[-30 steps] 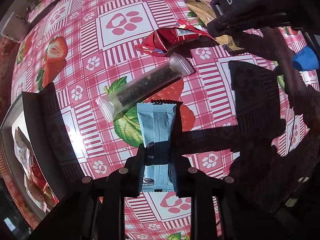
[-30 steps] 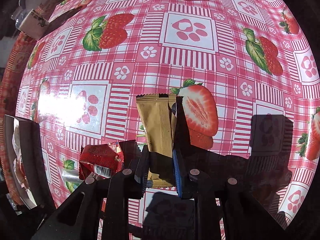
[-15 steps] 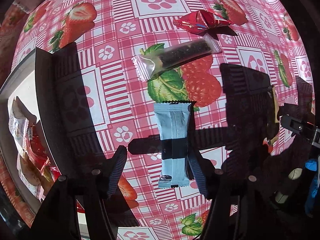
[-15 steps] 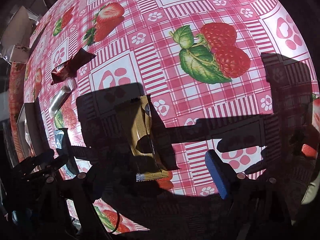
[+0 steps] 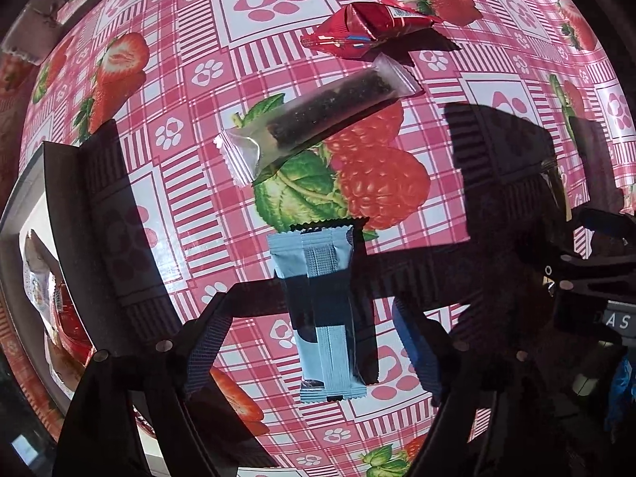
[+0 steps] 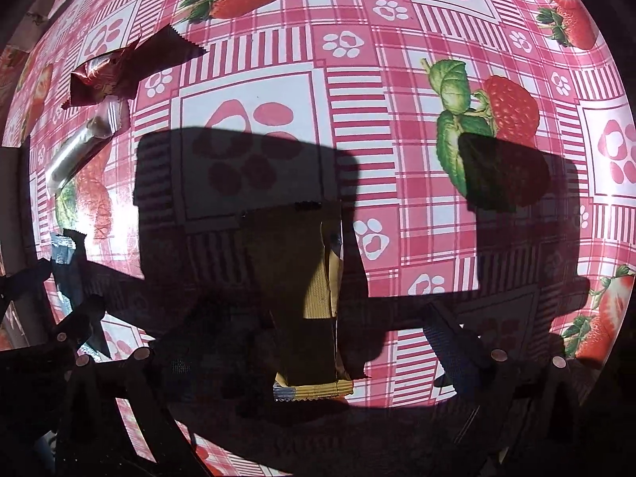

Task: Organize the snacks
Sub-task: 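Carry the blue and gold bars into the white box and release both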

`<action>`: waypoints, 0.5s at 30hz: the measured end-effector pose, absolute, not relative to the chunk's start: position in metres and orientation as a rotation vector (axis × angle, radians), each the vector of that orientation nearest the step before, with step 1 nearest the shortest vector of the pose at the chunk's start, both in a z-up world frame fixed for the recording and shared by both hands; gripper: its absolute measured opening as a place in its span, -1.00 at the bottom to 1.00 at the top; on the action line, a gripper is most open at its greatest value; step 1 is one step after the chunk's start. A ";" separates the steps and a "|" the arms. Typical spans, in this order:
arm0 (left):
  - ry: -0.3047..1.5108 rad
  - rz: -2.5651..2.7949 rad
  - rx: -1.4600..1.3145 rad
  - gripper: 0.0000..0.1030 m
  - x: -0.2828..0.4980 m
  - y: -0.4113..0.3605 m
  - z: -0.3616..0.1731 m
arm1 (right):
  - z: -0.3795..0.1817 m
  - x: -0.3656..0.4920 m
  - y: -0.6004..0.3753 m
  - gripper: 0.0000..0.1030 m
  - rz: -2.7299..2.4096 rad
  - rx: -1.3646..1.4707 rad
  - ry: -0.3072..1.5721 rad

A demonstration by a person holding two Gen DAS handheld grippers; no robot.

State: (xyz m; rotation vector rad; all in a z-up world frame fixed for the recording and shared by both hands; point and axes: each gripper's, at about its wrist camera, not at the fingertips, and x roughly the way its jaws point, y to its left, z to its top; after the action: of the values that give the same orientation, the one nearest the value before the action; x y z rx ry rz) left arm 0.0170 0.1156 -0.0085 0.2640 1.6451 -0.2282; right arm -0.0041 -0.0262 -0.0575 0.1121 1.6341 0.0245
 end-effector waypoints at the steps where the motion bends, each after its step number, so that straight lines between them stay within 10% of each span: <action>1: 1.646 -0.230 0.274 0.73 0.015 0.113 -0.010 | -0.058 -0.004 -0.023 0.99 0.023 0.121 1.641; 15: 1.669 -0.185 0.230 1.00 -0.002 0.124 -0.021 | -0.082 0.023 -0.036 1.00 0.033 0.132 1.699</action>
State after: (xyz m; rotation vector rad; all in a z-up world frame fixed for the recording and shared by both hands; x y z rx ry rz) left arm -0.0020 0.1239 -0.0207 0.2296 1.6686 -0.1850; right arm 0.0231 -0.0356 -0.0816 0.1317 1.6985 0.0332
